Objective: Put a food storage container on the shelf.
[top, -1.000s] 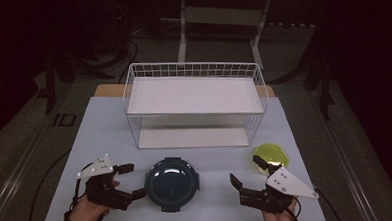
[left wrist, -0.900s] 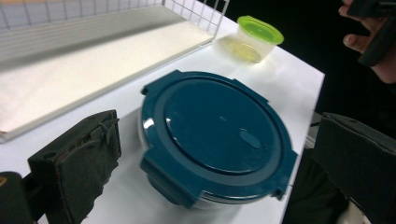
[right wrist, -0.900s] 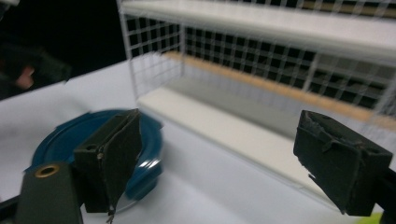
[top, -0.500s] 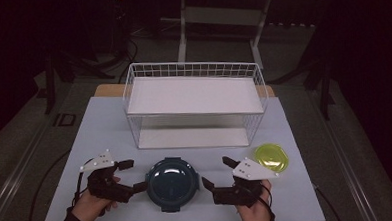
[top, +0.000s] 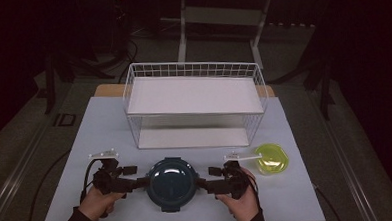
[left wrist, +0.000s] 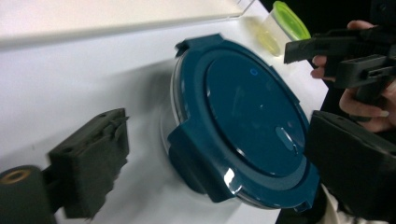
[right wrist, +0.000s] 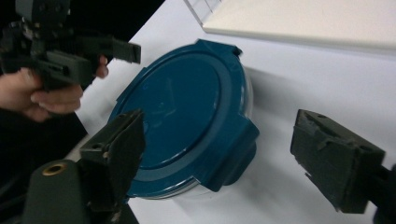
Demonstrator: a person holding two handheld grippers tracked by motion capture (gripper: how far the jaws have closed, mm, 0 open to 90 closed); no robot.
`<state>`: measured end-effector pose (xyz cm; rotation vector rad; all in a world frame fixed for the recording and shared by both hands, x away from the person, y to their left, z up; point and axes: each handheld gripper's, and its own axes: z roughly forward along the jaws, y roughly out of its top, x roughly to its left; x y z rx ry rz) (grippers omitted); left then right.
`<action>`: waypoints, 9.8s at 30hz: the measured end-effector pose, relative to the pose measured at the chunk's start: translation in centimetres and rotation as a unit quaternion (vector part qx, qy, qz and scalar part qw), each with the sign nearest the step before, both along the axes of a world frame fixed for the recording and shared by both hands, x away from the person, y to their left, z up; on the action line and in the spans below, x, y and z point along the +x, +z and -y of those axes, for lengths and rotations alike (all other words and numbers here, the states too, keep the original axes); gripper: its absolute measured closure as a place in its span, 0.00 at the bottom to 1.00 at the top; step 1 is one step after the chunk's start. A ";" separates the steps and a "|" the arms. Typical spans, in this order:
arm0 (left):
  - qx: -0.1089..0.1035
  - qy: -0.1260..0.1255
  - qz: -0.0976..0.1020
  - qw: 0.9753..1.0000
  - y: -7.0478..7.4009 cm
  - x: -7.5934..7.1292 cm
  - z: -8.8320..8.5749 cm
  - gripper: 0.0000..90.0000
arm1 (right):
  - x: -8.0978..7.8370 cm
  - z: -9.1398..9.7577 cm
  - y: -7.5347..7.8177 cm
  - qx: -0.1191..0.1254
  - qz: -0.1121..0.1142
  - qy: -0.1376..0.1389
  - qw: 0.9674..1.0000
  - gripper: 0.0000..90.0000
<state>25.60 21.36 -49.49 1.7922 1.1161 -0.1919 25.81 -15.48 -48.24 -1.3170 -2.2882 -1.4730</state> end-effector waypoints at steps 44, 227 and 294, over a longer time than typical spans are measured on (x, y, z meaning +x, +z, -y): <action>-0.044 0.004 -0.171 0.984 -1.7 0.2 0.2 0.59 | 0.9 -0.2 -3.5 0.077 -0.228 -0.027 0.970 0.59; -0.017 0.025 0.074 0.997 17.0 9.4 5.6 0.41 | 10.1 3.3 18.4 0.011 0.033 -0.056 0.998 0.59; 0.062 -0.019 0.260 0.964 2.9 -5.4 5.2 0.01 | 7.3 -0.1 14.8 -0.054 0.083 -0.022 0.995 0.83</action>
